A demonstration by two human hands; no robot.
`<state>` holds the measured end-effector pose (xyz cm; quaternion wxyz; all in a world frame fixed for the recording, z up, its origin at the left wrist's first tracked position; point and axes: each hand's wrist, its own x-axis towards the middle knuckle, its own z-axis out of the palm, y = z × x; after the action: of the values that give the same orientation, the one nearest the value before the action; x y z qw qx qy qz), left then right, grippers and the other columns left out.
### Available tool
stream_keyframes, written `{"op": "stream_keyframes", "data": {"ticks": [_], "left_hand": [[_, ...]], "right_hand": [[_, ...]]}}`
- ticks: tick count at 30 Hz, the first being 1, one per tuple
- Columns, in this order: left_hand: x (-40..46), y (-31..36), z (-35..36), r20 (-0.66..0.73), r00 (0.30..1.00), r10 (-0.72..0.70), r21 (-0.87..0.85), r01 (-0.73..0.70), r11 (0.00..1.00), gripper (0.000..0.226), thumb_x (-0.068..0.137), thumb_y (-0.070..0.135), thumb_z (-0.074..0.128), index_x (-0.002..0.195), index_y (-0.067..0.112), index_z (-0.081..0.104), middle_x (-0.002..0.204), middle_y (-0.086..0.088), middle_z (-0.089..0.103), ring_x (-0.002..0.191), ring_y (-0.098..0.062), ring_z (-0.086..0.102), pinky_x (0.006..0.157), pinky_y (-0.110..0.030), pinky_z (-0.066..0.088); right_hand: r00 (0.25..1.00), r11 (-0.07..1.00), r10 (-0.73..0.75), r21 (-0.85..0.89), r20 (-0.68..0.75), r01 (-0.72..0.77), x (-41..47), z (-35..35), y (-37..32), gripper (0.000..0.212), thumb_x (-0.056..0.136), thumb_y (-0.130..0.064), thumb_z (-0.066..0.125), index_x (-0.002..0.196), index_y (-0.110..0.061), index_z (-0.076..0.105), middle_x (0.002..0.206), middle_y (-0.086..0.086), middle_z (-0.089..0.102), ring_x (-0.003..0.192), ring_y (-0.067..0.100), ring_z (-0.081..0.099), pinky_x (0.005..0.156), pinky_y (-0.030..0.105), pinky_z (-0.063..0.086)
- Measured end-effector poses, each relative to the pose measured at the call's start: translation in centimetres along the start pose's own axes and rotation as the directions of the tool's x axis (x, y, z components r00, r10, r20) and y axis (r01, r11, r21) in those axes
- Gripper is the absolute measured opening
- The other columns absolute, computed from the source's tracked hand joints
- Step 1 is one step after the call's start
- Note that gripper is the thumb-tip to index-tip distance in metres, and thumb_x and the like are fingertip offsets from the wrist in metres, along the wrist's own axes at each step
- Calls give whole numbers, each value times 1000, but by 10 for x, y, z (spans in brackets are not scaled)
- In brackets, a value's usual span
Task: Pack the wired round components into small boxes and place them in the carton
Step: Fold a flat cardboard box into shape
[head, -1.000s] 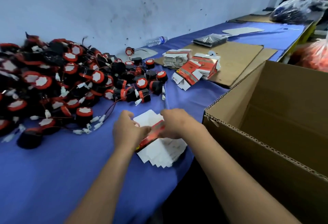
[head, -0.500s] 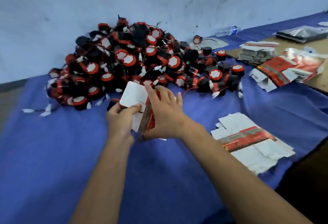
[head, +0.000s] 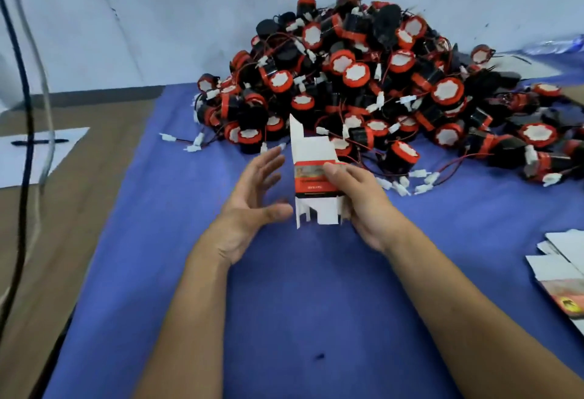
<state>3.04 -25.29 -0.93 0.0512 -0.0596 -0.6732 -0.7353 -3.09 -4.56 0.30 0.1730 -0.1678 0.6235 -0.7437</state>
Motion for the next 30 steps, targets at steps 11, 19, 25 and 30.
{"op": "stream_keyframes", "data": {"ticks": [11, 19, 25, 30], "left_hand": [[-1, 14, 40, 54, 966, 252, 560, -239, 794, 142, 61, 33, 101, 165, 37, 4, 169, 23, 12, 155, 4, 13, 123, -22, 26], [4, 8, 51, 11, 961, 278, 552, -238, 799, 110, 65, 10, 77, 160, 35, 29, 157, 12, 37, 141, -8, 45, 102, -27, 53], [10, 8, 44, -156, 935, 318, 320, -257, 912, 99, 78, 21, 83, 160, 36, 30, 160, 24, 36, 140, 4, 45, 100, -18, 51], [15, 16, 51, -328, 941, -86, -295, -16, 955, 84, 85, 29, 71, 157, 11, 32, 119, -27, 63, 83, -19, 70, 73, -46, 61]], "right_hand": [[920, 922, 351, 106, 174, -372, -8, -12, -19, 36, 82, -55, 72, 95, -25, 84, 105, 8, 79, 86, 22, 78, 65, 34, 61], [940, 954, 295, 12, 171, -301, -8, 0, -17, 42, 82, -70, 63, 100, -37, 81, 111, 5, 78, 95, 22, 76, 82, 41, 62], [968, 977, 207, 18, 139, -212, -9, 9, -16, 68, 81, -77, 55, 128, -29, 68, 128, 8, 71, 114, 27, 70, 81, 49, 62], [979, 978, 108, 159, 172, -136, -9, 10, -8, 65, 89, -50, 62, 149, -32, 48, 136, 7, 64, 108, 31, 68, 69, 38, 57]]}}
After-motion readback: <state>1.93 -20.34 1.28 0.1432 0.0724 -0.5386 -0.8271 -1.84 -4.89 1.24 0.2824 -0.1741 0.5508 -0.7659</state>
